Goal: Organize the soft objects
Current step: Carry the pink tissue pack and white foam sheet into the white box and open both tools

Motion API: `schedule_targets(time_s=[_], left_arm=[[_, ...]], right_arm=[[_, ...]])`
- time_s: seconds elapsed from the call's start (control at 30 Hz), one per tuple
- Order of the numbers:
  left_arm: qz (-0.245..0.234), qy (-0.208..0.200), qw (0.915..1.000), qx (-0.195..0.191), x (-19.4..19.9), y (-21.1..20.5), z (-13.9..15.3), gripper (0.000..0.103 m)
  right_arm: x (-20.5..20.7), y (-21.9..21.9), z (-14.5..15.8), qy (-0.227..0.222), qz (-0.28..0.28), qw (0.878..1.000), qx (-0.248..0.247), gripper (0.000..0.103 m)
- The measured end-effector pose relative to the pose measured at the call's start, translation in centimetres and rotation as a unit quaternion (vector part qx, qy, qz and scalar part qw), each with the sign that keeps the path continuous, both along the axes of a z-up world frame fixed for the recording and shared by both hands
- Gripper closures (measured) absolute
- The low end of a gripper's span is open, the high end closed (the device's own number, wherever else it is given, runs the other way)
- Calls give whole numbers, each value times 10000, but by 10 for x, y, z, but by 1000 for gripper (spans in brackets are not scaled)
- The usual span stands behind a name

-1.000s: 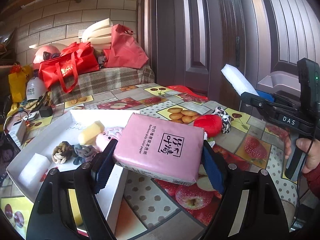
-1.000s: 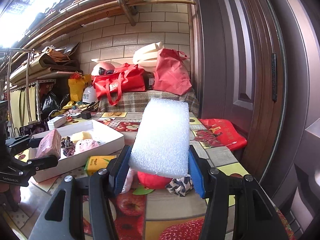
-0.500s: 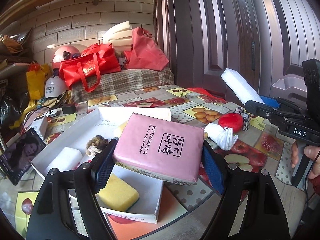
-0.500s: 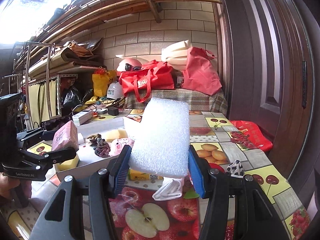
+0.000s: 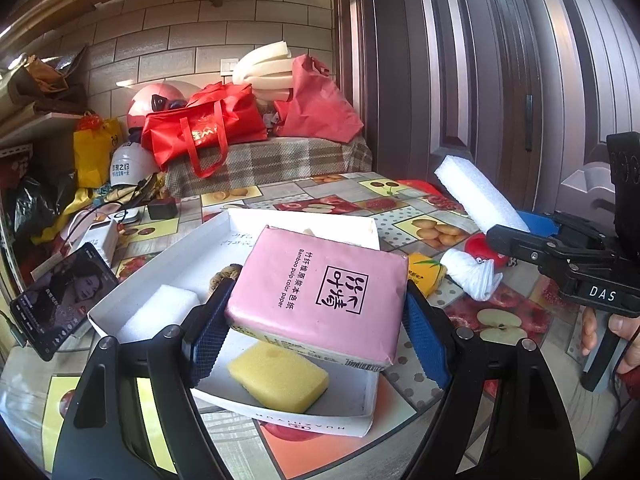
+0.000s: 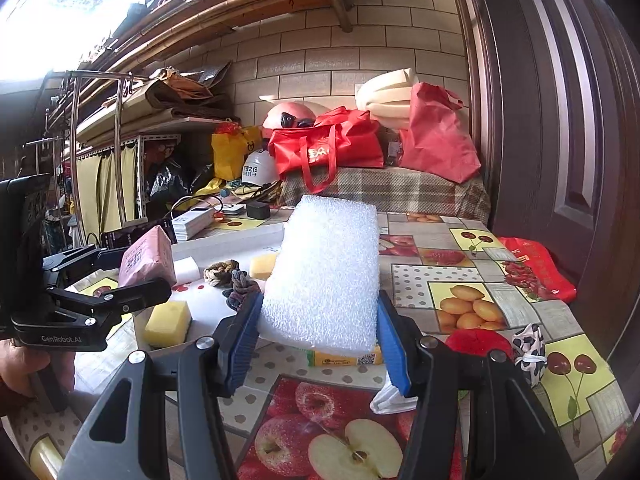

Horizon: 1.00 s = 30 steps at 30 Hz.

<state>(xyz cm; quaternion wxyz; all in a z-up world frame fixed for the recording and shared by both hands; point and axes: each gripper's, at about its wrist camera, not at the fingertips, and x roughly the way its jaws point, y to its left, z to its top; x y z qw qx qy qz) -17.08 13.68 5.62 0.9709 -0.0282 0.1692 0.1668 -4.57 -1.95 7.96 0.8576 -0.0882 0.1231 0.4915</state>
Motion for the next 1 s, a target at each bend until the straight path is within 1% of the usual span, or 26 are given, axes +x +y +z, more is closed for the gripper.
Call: schedule_targets(time_s=[0.13,0.3,0.6,0.83,1.0], left_arm=[[25,36,10000,-30,0,4,-1,22],[147,108,9998,45,2,10,-1,22],[416,192,9989,96,9,37,-4,22],[722,184,9972,60,15,62,-5,22],[909,233,9956,-71,22,82,-6,22]], right_arm=[[-1,10,-2,77,97,9999,-86,48],[-6,26,-5,102,249,9994,-225,48],[-17,55,-11,-11,439,9983,-379,48],[-20,75,-11,-93,547,9975,-433,48],[-19,95,-11,-81,641,9967,-486,48]])
